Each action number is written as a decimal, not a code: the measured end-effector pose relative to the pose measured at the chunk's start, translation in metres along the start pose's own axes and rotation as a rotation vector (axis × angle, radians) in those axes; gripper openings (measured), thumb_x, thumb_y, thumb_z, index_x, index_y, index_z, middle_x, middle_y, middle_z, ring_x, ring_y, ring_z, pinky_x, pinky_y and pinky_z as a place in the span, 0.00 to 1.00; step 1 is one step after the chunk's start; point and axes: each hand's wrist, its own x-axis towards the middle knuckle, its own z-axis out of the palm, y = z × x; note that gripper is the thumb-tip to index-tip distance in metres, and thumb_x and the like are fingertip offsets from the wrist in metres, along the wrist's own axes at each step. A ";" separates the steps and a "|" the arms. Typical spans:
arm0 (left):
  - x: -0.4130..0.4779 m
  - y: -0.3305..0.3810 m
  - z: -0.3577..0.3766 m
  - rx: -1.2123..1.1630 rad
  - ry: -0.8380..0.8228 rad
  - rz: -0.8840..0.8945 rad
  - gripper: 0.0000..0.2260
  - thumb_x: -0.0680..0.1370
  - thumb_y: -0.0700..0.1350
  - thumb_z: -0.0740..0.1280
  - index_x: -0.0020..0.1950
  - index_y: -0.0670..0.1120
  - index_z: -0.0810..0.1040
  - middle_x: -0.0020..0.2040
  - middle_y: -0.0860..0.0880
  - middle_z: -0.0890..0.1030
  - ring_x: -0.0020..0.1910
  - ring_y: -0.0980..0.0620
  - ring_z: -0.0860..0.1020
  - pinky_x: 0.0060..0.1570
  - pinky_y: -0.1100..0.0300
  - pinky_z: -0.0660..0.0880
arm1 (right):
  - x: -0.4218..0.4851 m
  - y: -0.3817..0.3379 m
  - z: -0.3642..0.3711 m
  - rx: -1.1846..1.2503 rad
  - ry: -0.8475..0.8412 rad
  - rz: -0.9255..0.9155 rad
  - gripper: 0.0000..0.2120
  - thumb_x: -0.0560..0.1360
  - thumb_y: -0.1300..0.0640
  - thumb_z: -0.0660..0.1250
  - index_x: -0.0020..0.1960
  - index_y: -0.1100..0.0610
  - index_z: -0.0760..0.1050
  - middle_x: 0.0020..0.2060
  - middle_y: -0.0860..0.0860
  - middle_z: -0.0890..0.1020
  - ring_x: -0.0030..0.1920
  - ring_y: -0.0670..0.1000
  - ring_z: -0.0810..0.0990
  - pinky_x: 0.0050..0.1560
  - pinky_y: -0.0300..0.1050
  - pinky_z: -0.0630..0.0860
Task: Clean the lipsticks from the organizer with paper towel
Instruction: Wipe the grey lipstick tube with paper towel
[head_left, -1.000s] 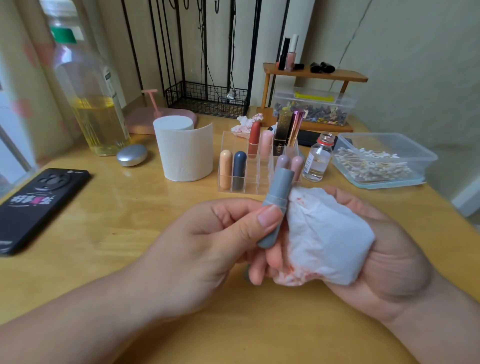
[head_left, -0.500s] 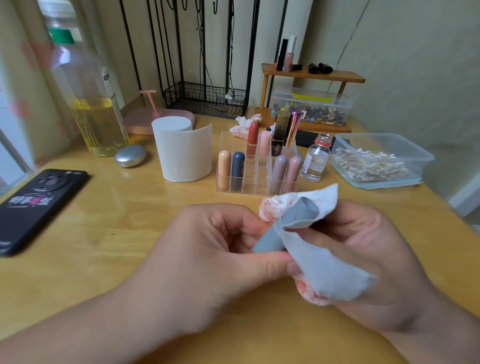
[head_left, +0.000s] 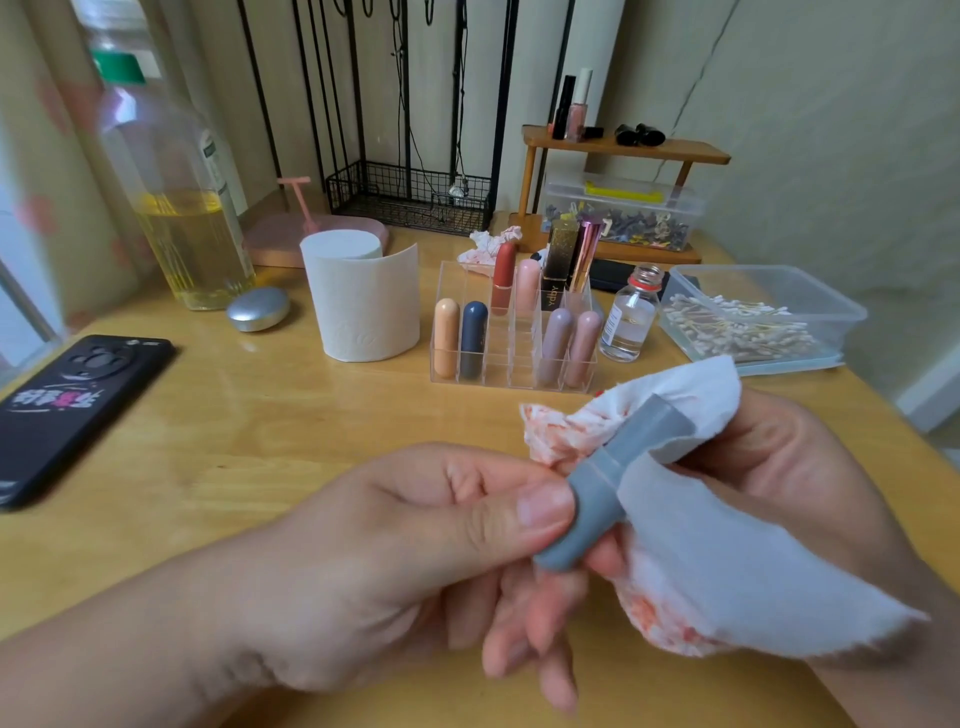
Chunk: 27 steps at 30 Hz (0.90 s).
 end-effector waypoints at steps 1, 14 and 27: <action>0.000 -0.001 0.001 -0.056 -0.037 -0.009 0.13 0.81 0.44 0.64 0.55 0.34 0.76 0.38 0.43 0.75 0.31 0.53 0.74 0.44 0.53 0.78 | -0.001 -0.002 -0.001 0.021 -0.034 0.024 0.11 0.72 0.55 0.75 0.52 0.58 0.83 0.37 0.61 0.83 0.33 0.55 0.83 0.32 0.50 0.79; -0.008 -0.010 0.009 0.938 0.686 0.393 0.13 0.66 0.54 0.77 0.42 0.49 0.78 0.35 0.48 0.82 0.33 0.52 0.79 0.34 0.60 0.75 | -0.003 0.002 0.009 -0.009 0.123 -0.040 0.19 0.68 0.51 0.79 0.51 0.64 0.81 0.32 0.76 0.70 0.20 0.72 0.62 0.18 0.58 0.61; -0.010 -0.004 0.015 0.991 0.601 0.343 0.09 0.71 0.56 0.73 0.46 0.53 0.84 0.36 0.52 0.84 0.33 0.55 0.80 0.34 0.62 0.77 | 0.000 0.009 0.003 0.052 0.090 -0.014 0.09 0.71 0.65 0.73 0.52 0.64 0.81 0.36 0.66 0.80 0.33 0.64 0.75 0.30 0.51 0.76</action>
